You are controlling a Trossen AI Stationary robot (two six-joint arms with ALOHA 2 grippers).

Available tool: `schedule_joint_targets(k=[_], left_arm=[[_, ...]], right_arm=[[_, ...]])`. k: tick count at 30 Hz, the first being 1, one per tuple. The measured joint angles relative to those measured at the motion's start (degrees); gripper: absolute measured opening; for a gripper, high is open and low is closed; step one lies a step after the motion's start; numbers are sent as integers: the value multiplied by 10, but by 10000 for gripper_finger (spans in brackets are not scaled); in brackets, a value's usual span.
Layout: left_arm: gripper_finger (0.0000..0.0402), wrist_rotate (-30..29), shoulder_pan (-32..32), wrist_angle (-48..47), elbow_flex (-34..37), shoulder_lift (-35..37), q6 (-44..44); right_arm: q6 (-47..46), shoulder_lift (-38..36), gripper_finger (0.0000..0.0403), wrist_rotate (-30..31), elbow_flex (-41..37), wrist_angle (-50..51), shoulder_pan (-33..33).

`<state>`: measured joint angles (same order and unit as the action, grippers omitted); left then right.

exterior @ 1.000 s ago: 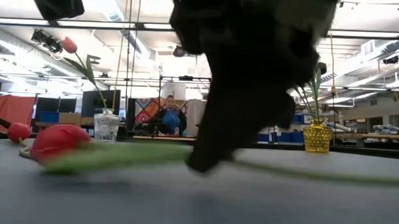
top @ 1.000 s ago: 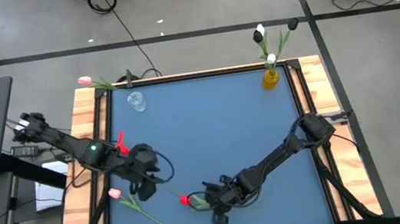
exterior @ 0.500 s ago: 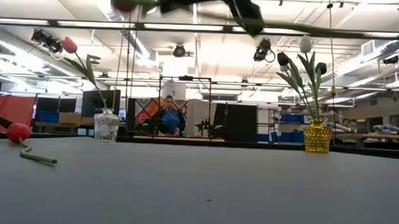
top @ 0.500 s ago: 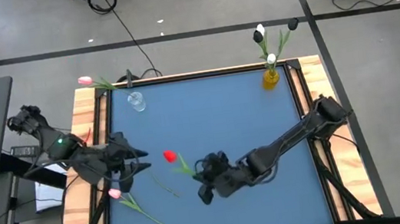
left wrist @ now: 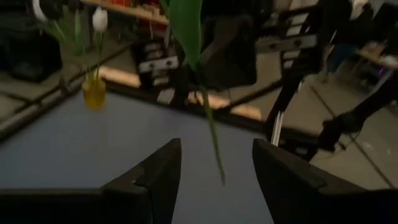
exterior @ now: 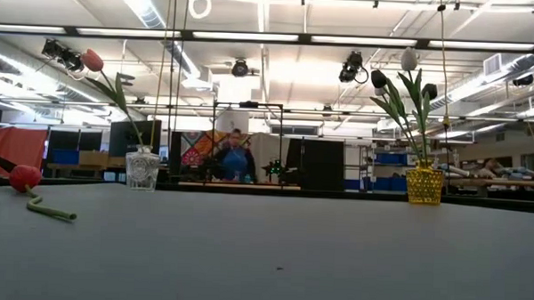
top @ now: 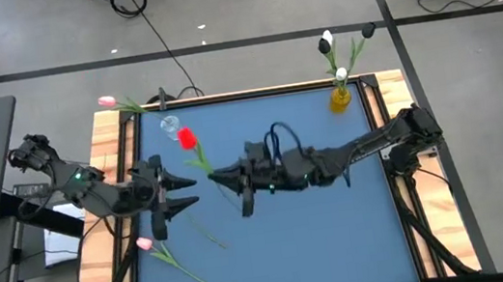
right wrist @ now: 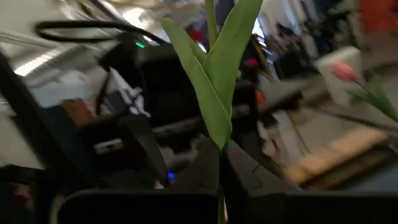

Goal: Sort flowers into vase by color
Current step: Put the bottom red tulip into the transparent vase

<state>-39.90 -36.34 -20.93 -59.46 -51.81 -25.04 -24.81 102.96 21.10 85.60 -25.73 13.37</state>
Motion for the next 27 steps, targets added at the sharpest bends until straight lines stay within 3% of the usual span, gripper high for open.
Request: schedule_joint_targets(k=[5, 11, 23, 25, 27], left_arm=[[203, 8, 31, 68, 0, -15, 53], [191, 78, 86, 144, 0, -38, 94], [49, 197, 172, 175, 0, -48, 101], [17, 224, 180, 174, 0, -48, 117], [11, 235, 186, 170, 0, -47, 123]], right_arm=[[17, 0, 7, -70, 0, -57, -29], [21, 0, 7, -127, 0, -72, -45], [30, 0, 8, -176, 0, -86, -57], [24, 0, 21, -188, 0, -85, -61], [11, -1, 44, -188, 0, -80, -66]])
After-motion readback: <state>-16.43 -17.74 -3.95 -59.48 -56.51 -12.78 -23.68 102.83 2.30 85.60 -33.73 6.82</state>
